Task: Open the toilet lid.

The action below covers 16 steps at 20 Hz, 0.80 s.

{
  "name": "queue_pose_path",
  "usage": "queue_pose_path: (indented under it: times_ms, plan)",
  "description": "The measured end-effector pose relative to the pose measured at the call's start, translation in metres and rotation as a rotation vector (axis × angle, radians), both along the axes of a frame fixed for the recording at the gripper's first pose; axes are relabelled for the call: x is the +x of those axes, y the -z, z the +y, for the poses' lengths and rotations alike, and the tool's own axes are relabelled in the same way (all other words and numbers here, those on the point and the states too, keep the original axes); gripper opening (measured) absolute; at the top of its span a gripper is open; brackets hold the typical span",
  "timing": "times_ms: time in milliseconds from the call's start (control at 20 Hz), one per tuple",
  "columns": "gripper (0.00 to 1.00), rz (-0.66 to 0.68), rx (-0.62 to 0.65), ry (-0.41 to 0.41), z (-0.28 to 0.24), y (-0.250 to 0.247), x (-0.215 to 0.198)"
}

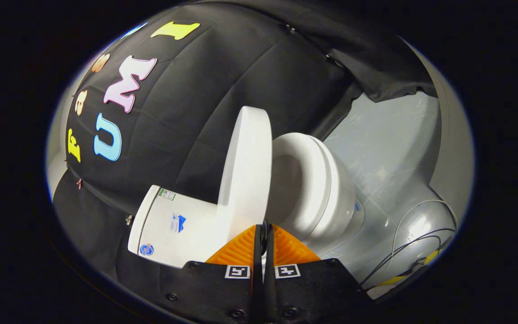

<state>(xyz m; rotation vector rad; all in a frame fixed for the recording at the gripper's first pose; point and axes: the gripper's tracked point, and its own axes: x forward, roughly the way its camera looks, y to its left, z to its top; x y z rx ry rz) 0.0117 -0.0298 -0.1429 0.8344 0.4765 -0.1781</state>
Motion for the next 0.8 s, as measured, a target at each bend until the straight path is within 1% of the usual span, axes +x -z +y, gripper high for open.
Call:
queue_pose_path:
  times_ms: [200,600,800]
  plan:
    - [0.06,-0.014,-0.032,-0.017,0.016,-0.023,0.002]
    - [0.06,-0.012,-0.19,-0.074,0.058,-0.071,0.009]
    - [0.06,0.021,-0.298,-0.068,0.07,-0.082,0.011]
